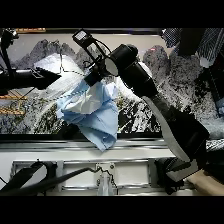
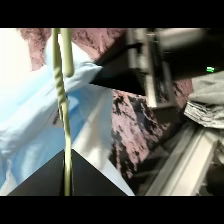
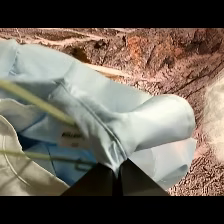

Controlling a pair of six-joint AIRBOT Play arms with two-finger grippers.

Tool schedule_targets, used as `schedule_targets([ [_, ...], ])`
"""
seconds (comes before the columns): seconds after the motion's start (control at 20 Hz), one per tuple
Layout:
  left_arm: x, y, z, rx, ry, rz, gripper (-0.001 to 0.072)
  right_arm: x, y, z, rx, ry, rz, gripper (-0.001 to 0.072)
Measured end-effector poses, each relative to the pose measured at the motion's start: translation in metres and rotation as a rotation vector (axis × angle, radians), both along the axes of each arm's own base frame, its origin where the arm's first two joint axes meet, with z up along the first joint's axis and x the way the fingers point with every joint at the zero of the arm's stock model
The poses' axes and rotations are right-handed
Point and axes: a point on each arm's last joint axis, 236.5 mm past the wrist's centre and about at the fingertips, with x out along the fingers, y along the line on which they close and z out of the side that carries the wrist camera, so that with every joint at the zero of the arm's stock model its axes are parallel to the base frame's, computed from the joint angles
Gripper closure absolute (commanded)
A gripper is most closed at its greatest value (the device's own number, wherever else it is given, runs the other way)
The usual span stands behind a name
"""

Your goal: Fold the clothes and pants, and hang the long-sleeved shirts on hangers.

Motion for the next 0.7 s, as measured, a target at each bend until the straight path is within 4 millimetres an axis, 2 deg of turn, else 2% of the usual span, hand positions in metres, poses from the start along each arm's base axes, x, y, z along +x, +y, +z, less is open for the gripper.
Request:
schedule_targets([
  [0.25,0.026,-0.010,-0.008,-0.153,0.011,-0.037,0.0700,-0.003,-0.001,-0.001,-0.008,0.008,0.003,0.0688],
  [0.35,0.035,-0.018,-0.018,-0.251,0.054,-0.078,0.0700,-0.004,-0.002,0.003,-0.004,0.003,0.003,0.0688],
  [0.55,0.048,-0.041,-0.035,-0.462,0.143,-0.161,0.0700,-0.013,-0.003,0.027,0.032,-0.019,0.011,0.0687],
  [0.7,0.058,-0.058,-0.035,-0.641,0.148,-0.209,0.0700,-0.032,-0.004,0.048,0.054,-0.016,0.031,0.0687],
])
